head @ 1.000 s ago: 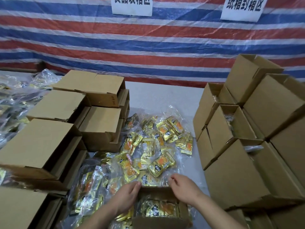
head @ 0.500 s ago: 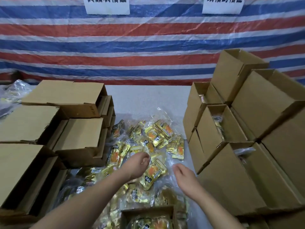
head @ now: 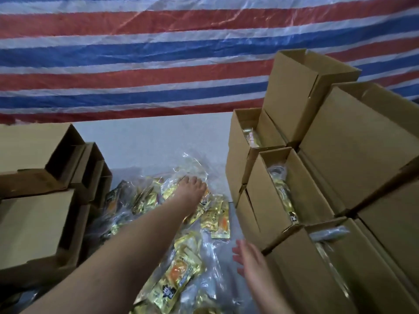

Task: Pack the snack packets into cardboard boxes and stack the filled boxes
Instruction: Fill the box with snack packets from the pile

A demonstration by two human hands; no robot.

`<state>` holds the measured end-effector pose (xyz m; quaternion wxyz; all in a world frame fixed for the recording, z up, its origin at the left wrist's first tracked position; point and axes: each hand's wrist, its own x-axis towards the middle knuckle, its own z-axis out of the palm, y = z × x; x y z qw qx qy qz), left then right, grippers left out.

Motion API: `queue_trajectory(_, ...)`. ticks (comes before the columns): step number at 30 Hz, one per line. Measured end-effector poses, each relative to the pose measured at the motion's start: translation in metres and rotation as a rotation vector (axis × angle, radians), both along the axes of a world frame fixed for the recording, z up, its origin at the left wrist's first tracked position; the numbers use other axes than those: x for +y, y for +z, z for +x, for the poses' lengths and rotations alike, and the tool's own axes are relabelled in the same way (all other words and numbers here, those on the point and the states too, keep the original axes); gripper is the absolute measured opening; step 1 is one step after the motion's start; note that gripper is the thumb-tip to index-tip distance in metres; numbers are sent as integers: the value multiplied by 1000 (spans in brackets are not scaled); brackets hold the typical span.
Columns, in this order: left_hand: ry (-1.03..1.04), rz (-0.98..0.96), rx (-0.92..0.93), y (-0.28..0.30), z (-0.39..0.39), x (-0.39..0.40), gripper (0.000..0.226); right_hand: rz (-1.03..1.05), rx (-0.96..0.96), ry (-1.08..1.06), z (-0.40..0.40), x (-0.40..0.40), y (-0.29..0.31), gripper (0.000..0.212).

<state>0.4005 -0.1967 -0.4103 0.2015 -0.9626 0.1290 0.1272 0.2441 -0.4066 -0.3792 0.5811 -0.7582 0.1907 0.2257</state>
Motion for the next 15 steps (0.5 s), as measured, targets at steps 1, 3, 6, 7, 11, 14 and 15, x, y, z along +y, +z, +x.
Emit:
queue_trajectory(1, -24, 30, 17, -5, 10, -4, 72, 17, 24, -34, 0, -2, -3, 24)
queue_trajectory(3, -43, 63, 67, -15, 23, -10, 70, 66, 69, -101, -1, 0, -5, 23)
queue_trajectory(6, -51, 117, 106, -35, 40, -17, 69, 84, 108, -169, -4, 2, -7, 20)
queue_trajectory(7, -52, 132, 101, -42, 50, -21, 69, 76, 100, -172, -1, 1, -12, 20)
queue_trajectory(11, -70, 162, 73, -58, 54, -18, 64, 29, 68, -110, -7, 6, -10, 25)
queue_trajectory(14, -83, 154, 56, -54, 47, -12, 54, 12, 64, -117, -6, 13, -4, 30)
queue_trajectory(15, -76, 120, 49, -48, 46, -13, 54, 25, 72, -111, -5, 11, -5, 29)
